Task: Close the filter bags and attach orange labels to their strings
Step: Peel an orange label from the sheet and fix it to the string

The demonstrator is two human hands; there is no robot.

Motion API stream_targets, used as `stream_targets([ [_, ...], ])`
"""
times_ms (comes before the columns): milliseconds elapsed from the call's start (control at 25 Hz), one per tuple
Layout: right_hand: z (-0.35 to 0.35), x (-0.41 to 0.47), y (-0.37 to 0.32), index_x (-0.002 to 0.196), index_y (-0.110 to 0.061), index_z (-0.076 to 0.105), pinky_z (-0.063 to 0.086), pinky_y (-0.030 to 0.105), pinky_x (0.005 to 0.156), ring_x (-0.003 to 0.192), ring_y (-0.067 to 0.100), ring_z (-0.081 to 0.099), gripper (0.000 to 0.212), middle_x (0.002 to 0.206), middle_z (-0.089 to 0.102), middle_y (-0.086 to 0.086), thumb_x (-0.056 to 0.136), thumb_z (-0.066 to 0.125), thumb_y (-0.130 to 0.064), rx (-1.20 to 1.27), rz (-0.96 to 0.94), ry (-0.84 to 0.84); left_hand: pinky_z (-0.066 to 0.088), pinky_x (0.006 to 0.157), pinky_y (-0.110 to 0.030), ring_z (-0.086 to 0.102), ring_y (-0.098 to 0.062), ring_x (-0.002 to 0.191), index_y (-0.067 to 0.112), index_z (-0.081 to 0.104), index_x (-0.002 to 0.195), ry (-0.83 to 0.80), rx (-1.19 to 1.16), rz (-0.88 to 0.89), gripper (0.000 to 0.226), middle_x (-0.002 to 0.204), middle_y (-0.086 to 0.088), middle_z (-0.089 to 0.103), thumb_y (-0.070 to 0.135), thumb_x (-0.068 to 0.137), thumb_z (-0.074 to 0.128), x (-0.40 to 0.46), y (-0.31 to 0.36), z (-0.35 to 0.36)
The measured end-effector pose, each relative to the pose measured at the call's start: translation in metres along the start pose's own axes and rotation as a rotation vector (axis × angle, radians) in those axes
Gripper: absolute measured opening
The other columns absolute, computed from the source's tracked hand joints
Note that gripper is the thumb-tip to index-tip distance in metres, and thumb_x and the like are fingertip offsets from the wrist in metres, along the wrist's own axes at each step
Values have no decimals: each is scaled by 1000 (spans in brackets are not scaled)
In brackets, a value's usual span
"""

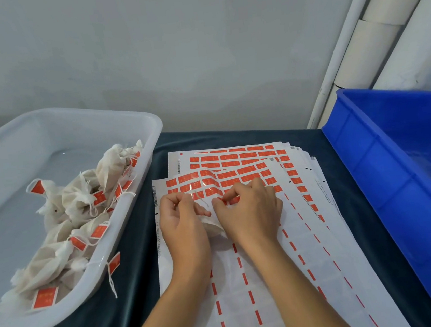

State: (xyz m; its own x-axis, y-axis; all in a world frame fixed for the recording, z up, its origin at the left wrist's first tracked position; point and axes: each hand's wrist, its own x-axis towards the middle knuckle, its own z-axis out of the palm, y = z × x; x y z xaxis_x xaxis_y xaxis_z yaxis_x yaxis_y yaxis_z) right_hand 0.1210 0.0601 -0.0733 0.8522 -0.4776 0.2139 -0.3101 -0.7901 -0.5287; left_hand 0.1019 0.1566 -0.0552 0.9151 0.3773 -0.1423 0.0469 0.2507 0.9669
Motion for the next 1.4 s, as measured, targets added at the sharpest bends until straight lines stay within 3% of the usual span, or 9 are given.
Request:
stream_targets([
  [400, -3, 1, 5, 93, -38, 65, 30, 26, 94, 101, 6, 35, 32, 115, 59, -12, 88, 59, -69, 38, -31, 9, 62, 82, -40, 66, -16, 72, 21, 60, 96, 18, 27, -12, 18, 74, 1, 69, 20, 109, 48, 1, -1, 1],
  [680, -1, 4, 6, 98, -35, 70, 40, 32, 101, 109, 13, 49, 35, 119, 62, -10, 86, 63, -67, -4, -24, 31, 62, 86, -43, 67, -18, 75, 21, 60, 96, 3, 12, -15, 17, 77, 1, 69, 21, 108, 49, 1, -1, 1],
  [880, 1, 2, 5, 99, -34, 75, 44, 35, 103, 103, 13, 54, 33, 111, 68, -9, 86, 64, -62, -45, -95, 91, 62, 85, -43, 65, -17, 73, 19, 60, 96, -6, 3, -6, 16, 76, -1, 67, 20, 108, 49, 2, -2, 0],
  [1200, -1, 5, 2, 94, -32, 76, 48, 34, 96, 86, 8, 49, 29, 101, 71, -10, 86, 68, -58, -59, -123, 76, 61, 76, -33, 66, -14, 70, 21, 61, 97, 15, 31, 4, 17, 78, 0, 69, 21, 108, 49, 4, -5, 0],
  [1400, -11, 16, 17, 106, -32, 76, 58, 28, 90, 91, 9, 63, 21, 111, 73, -12, 94, 69, -46, 114, -123, -56, 54, 57, -14, 68, -7, 63, 23, 61, 96, 19, 23, -11, 17, 76, 2, 71, 24, 108, 49, 6, -7, 0],
])
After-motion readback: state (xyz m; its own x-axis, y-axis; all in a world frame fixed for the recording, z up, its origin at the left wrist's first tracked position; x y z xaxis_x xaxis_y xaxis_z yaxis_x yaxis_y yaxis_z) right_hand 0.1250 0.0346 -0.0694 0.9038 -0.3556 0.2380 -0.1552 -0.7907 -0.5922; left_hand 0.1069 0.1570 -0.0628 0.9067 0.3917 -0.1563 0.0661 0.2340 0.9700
